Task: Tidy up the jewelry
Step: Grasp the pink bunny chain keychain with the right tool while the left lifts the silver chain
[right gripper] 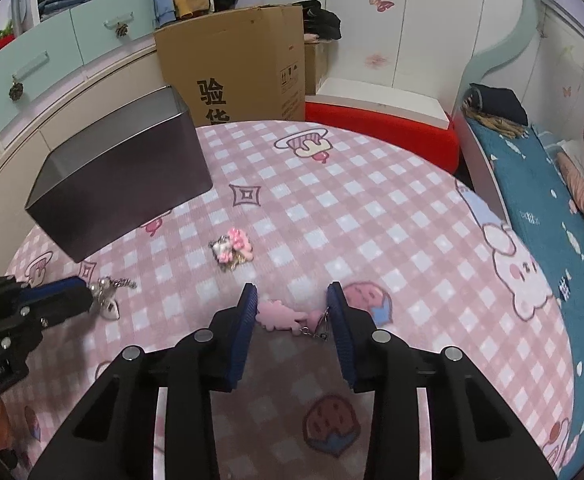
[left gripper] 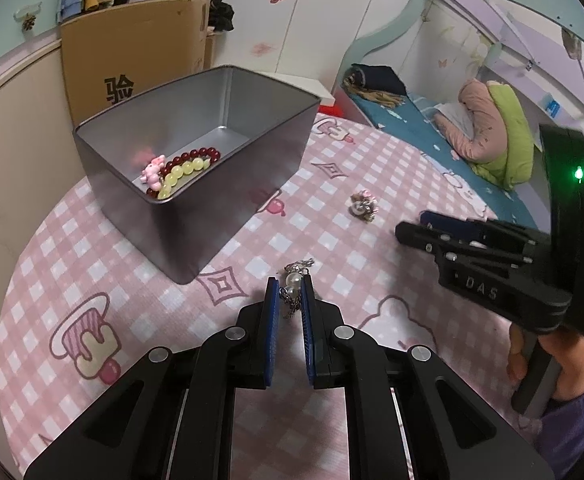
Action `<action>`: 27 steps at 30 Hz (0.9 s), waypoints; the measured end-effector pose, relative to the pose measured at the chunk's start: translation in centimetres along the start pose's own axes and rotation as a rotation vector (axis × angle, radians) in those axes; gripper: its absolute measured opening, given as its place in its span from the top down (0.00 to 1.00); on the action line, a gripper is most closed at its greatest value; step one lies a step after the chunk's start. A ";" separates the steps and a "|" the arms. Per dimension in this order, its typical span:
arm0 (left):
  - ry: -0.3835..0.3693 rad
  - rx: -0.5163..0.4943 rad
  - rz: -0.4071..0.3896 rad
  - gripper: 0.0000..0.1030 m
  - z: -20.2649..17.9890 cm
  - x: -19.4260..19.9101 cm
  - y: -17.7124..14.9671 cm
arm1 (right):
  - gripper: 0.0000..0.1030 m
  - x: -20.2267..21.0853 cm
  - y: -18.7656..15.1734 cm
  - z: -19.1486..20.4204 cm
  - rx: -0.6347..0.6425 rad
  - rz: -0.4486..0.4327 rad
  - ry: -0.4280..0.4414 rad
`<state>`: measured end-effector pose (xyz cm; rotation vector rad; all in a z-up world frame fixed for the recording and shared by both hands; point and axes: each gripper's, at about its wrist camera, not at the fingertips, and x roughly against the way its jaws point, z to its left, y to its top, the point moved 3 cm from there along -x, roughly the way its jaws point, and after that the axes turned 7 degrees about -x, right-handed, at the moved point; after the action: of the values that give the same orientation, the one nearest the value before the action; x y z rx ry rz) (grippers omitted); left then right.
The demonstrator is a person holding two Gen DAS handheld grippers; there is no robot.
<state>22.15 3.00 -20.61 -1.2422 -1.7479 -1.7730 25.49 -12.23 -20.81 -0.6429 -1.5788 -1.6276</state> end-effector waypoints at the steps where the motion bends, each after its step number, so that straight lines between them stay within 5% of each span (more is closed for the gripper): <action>1: -0.002 0.000 -0.002 0.89 -0.1 0.2 0.1 | 0.66 0.3 -0.2 -0.1 -0.006 -0.004 0.005; 4: -0.005 -0.006 -0.010 0.89 -0.4 0.6 0.1 | 0.76 1.3 -0.3 -0.2 -0.016 -0.018 0.023; 13: -0.020 -0.017 -0.031 0.89 -1.3 2.1 0.1 | 0.76 2.7 -1.7 -1.3 -0.059 -0.010 0.048; 14: -0.024 -0.017 -0.031 0.89 -1.4 2.2 0.2 | 0.79 3.0 -2.0 -1.5 -0.066 -0.011 0.052; 16: -0.029 -0.020 -0.035 0.89 -1.6 2.5 0.2 | 1.00 3.6 -2.3 -1.8 -0.082 -0.024 0.065; 22: -0.041 -0.028 -0.043 0.89 -2.2 2.9 0.2 | 1.00 4.2 -2.7 -3.1 -0.151 -0.005 0.116; 24: -0.041 -0.028 -0.044 0.89 -2.3 3.0 0.1 | 0.89 4.6 -2.9 -2.9 -0.146 -0.009 0.128; 26: -0.047 -0.025 -0.042 0.89 -2.4 3.1 0.1 | 0.62 4.9 -3.1 -2.6 -0.124 -0.022 0.097; 27: -0.049 -0.024 -0.041 0.89 -2.3 3.1 0.0 | 0.56 5.0 -3.3 -2.4 -0.119 -0.026 0.090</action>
<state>19.72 1.81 -17.88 -1.2793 -1.7962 -1.8057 20.35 -15.69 -19.09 -0.6039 -1.4396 -1.7555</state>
